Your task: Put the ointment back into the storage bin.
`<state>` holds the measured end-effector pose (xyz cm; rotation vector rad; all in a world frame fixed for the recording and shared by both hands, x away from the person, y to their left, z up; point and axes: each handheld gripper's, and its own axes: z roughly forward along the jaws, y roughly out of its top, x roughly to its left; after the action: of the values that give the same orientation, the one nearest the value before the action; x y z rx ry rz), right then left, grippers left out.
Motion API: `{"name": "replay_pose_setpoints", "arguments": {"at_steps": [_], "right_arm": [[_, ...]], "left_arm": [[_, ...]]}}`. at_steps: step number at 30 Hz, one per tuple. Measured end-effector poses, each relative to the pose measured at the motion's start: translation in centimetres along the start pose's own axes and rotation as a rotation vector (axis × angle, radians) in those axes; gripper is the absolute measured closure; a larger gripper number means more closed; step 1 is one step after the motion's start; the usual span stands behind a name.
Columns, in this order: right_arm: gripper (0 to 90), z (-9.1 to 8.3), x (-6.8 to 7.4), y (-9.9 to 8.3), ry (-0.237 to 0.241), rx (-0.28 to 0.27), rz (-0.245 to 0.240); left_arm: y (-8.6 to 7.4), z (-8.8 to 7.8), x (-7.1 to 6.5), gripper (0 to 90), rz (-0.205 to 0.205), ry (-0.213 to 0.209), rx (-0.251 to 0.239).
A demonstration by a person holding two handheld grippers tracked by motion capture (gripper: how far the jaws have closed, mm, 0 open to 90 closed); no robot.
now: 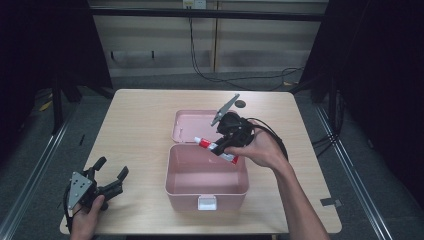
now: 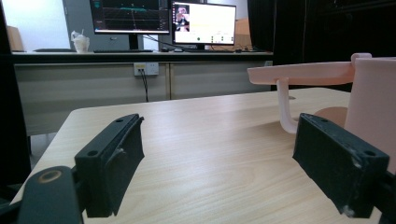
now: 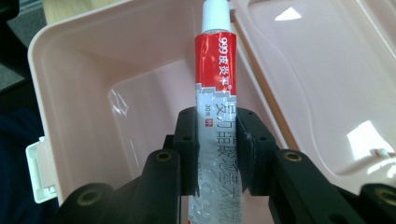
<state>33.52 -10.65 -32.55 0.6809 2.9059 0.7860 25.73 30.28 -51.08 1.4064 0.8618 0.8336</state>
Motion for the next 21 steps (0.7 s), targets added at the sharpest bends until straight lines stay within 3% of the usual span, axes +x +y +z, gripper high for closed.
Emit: {"name": "replay_pose_setpoints", "arguments": {"at_steps": [7,21], "right_arm": [[71.6,1.2,0.2,1.1,0.021,0.070,-0.059],[71.6,3.8,0.3,1.7,0.015,0.158,-0.071]], "left_arm": [[0.0,0.0,0.0,15.8,-0.001,0.000,0.000],[0.0,0.0,0.0,15.8,-0.001,-0.001,-0.001]]}}
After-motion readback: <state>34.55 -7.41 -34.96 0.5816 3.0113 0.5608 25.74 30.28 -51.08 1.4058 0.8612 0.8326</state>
